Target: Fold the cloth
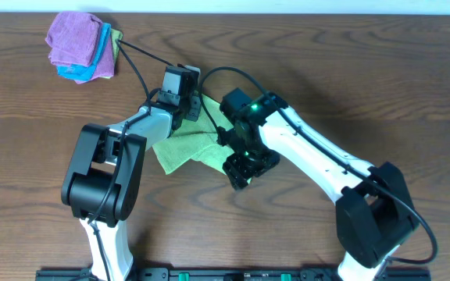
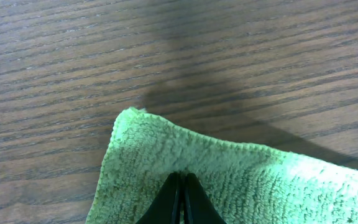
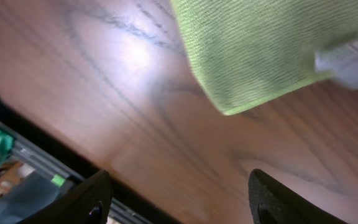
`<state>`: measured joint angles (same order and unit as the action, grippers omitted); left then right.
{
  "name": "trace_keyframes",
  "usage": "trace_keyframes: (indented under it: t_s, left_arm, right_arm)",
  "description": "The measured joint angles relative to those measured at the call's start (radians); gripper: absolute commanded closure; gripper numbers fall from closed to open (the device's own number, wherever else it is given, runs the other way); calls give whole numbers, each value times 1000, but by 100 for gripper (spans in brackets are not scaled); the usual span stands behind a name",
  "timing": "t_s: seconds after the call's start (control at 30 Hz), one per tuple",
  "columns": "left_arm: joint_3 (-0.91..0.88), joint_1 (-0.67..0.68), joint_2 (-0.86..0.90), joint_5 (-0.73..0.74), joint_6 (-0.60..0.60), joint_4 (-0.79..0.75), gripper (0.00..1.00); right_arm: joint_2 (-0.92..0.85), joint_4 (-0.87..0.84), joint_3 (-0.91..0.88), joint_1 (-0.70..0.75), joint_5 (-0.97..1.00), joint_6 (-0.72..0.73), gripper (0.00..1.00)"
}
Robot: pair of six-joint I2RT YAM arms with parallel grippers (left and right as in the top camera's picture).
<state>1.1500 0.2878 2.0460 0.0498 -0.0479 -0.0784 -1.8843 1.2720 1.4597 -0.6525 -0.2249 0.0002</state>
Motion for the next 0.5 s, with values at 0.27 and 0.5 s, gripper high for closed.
trace_keyframes:
  t_s: [0.27,0.5]
  left_arm:
    - [0,-26,0,-1,0,0,95]
    - [0,-52,0,-2,0,1,94]
  right_arm:
    - [1,-242,0,92,69,92,47]
    - [-4,-349,0,127,75,71,39]
